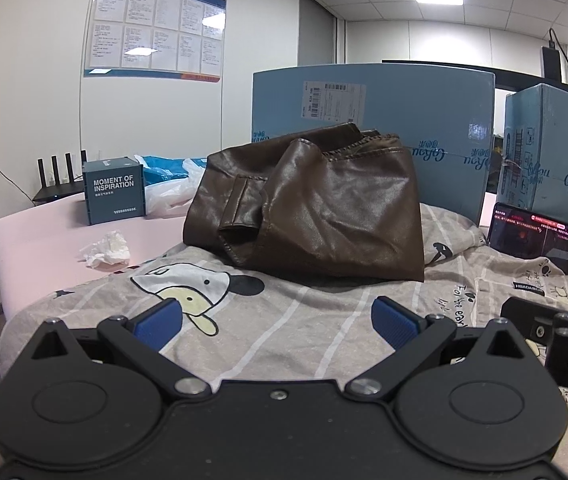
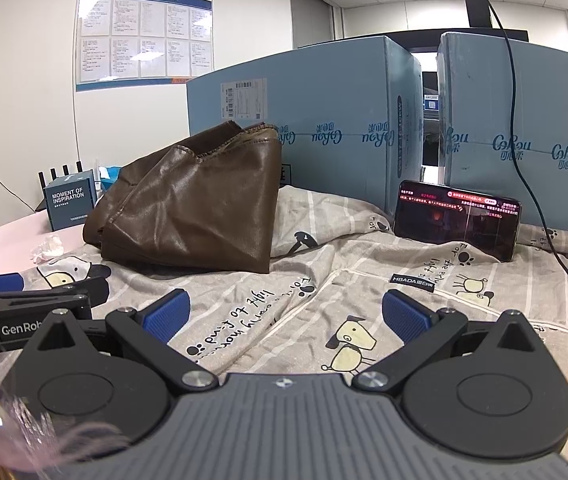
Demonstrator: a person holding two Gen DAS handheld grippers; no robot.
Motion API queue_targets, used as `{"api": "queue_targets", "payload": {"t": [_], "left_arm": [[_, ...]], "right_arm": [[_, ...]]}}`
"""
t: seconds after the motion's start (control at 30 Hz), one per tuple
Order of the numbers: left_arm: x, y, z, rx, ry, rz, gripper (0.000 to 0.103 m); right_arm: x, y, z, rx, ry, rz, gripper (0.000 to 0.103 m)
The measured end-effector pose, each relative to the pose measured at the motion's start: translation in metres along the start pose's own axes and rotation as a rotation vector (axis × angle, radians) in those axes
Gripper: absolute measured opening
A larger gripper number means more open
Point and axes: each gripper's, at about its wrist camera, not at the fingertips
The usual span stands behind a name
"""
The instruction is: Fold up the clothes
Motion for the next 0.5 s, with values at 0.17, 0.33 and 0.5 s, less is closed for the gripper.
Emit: {"api": "queue_targets", "payload": {"t": [0.17,0.33,0.5], "left_arm": [[0.0,0.001,0.002,0.004,0.016,-0.017,0.103],[-0.0001,0.0012,0.0031,0.005,0.023,-0.018,0.103],[0.0002,0.0016,0.0041,0.006,0.034,-0.026,0.103]], "right_arm": [[-0.0002,0.0002,0.0,0.001,0.0,0.001,0.103],[-0.0002,0.0006,-0.0007,0.0,-0.002,-0.002,0.103],[-0.0004,0.0006,-0.0008,0.001,-0.002,0.0,0.103]]}}
Point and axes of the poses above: each gripper's, at about its wrist camera, not at the fingertips, and z roughly the way its jaws point, y to its left, x to its underside, and after that the axes turned 6 degrees about -z, right-handed
